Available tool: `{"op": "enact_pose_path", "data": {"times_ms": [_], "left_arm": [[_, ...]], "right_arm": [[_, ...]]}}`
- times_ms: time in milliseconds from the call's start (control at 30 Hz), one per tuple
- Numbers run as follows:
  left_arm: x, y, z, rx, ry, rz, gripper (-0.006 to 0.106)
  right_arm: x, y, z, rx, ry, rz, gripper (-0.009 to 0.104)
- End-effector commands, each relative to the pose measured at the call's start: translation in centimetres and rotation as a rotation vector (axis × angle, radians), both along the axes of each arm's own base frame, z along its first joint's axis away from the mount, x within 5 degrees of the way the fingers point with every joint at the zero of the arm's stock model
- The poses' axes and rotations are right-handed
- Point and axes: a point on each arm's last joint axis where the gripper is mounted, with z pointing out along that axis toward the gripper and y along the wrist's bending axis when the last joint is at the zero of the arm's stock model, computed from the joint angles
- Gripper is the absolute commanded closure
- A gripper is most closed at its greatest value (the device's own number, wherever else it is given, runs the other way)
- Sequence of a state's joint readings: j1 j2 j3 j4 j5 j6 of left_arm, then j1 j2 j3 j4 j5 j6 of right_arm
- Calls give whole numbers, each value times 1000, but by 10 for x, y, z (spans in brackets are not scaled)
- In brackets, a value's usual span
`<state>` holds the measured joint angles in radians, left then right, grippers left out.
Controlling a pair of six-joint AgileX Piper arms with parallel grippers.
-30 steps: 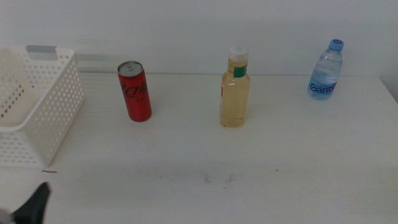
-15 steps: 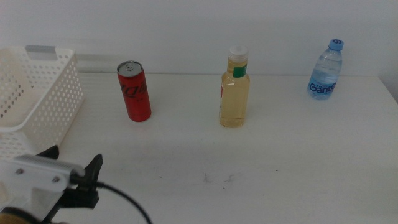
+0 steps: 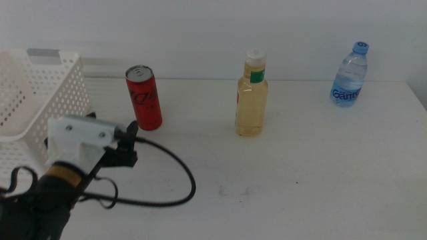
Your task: Use arms to grab the bottles and put them into the dustbin to the left of the table.
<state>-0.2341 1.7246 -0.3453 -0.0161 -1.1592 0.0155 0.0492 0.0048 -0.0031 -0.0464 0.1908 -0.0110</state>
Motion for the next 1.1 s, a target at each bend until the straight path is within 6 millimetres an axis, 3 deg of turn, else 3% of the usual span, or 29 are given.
{"op": "enact_pose_path", "data": {"times_ms": [0,300,833,1067], "left_arm": [[12,-4,3,-11,20,-5,7],[55,-15,7,23,66,-9,7],[138,-30,-52,-28,105,59,7],[158,-35,-69,5,107,47,12]], "right_arm": [[0,0,0,-6,-13,-5,5],[0,0,0,-6,-13,-5,5],[0,0,0,-6,-13,-5,5],[0,0,0,-6,-13,-5,5]]}}
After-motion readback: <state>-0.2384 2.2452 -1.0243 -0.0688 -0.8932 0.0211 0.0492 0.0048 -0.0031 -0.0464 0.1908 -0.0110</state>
